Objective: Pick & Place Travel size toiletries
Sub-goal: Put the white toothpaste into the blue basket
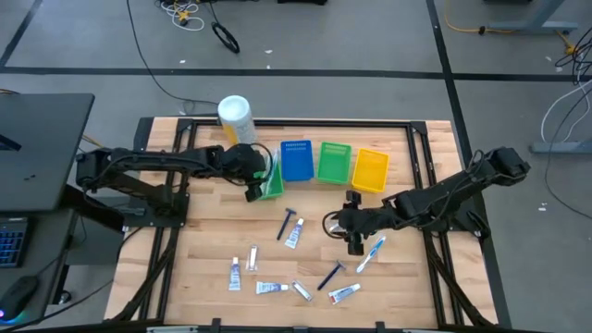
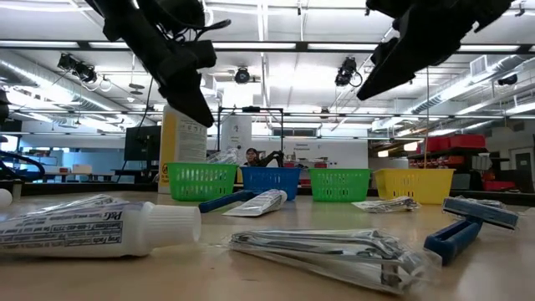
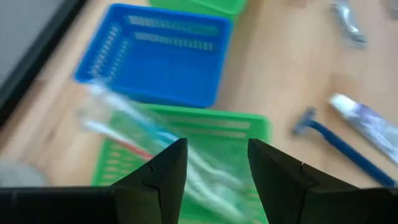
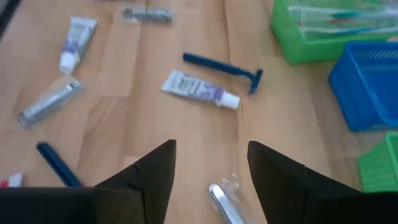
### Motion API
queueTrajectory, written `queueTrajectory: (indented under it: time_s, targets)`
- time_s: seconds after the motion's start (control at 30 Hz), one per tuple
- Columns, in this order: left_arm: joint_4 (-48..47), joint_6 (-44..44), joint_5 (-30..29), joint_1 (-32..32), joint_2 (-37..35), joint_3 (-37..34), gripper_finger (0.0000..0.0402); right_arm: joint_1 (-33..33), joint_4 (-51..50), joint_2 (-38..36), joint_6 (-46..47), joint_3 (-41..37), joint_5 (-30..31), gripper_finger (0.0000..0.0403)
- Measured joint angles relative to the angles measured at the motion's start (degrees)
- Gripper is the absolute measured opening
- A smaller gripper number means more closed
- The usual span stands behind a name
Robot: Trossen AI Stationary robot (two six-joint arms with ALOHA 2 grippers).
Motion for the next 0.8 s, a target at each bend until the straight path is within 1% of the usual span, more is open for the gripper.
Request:
queueTrajectory:
  time_s: [0.1,0.33,0.47,0.6,0.7,0.8]
  targets:
    - [0.03,-0.26,0.97,-2.33,0.0,0.0,0.0177,-0.32,2.19,0.0,0.03,0.0,-0.02,0.0208]
    - [0.43,-0.31,0.57,-8.21,0.0,0.0,0.0177,-0.64,5.86,0.15,-2.18,0.0,-0.02,0.0208]
    - [0.51,-0.63,0.55,-10.73,0.0,0.0,0.0177,-1.44,8.42,1.71,-2.44,0.0,-0.32,0.0208]
    - [2.75,-2.75,0.13,-12.91,0.0,0.0,0.0177,-2.58,12.26,5.27,-3.4,0.0,-3.43,0.0208]
    - [4.37,-3.68,-0.19,-14.09,0.26,0.0,0.0177,-3.12,15.47,8.52,-6.91,0.0,-5.52,0.0208]
    - [6.21,-5.95,-1.23,-14.71,0.26,0.02,0.0177,-3.71,16.65,10.98,-10.44,0.0,-7.61,0.0208]
